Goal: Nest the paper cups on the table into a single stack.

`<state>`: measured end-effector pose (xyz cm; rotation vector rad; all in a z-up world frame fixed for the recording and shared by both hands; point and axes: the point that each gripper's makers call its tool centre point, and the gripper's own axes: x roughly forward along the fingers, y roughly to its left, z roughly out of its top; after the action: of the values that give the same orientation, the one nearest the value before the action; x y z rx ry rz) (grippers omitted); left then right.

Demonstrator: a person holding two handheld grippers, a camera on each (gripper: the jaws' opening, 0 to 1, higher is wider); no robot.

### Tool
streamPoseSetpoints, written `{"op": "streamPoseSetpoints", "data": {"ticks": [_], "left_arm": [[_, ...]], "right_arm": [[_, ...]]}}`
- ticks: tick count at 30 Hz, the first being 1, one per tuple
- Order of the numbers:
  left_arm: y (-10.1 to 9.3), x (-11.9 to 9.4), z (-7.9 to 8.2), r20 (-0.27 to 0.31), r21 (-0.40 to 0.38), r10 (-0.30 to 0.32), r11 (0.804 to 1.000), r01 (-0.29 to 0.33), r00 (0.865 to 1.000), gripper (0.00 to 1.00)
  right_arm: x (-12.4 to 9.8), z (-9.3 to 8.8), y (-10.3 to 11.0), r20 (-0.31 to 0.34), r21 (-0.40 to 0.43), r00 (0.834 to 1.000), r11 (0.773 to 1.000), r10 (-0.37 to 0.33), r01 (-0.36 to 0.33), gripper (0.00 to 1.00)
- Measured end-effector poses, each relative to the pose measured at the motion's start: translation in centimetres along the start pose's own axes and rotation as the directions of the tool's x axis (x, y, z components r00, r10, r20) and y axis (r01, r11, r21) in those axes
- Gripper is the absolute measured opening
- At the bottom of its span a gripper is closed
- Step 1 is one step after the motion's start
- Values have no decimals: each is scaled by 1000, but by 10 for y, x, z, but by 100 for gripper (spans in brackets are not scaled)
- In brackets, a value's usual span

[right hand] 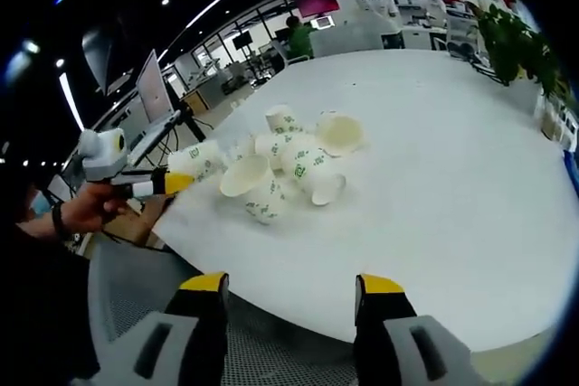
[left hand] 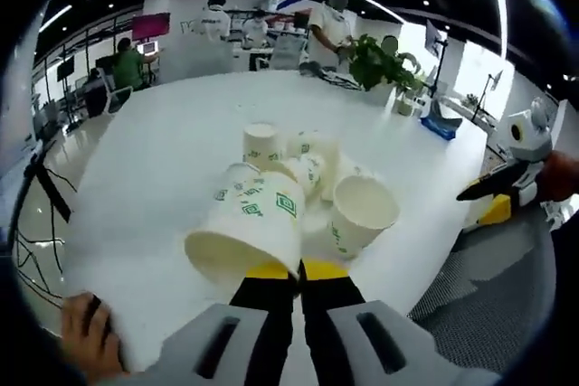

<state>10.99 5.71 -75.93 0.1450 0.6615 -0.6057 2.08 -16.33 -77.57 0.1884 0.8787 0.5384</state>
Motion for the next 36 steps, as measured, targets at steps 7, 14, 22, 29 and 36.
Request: {"op": "streamPoseSetpoints", "data": {"ticks": [7, 14, 22, 29, 36], "left_arm": [[-22, -17, 13, -166, 339, -94, 929, 146, 982, 0], [-49, -18, 40, -206, 404, -210, 871, 279, 956, 0], [-40, -9, 39, -367, 661, -86, 676, 325, 926, 0], [-30, -17, 48, -455, 690, -86, 596, 412, 886, 0], [-25, -23, 45, -527, 728, -41, 494, 476, 849, 0]], "right_arm": [[0, -1, 1, 0, -7, 1000, 1000, 2, -2, 55], [-2, 2, 1, 5, -55, 1000, 998, 1, -1, 57], [-6, 8, 4, 42, -69, 999, 998, -1, 3, 61], [-8, 11, 7, 60, -57, 998, 998, 2, 2, 61], [-7, 7, 15, 49, -76, 999, 997, 16, -12, 61]]}}
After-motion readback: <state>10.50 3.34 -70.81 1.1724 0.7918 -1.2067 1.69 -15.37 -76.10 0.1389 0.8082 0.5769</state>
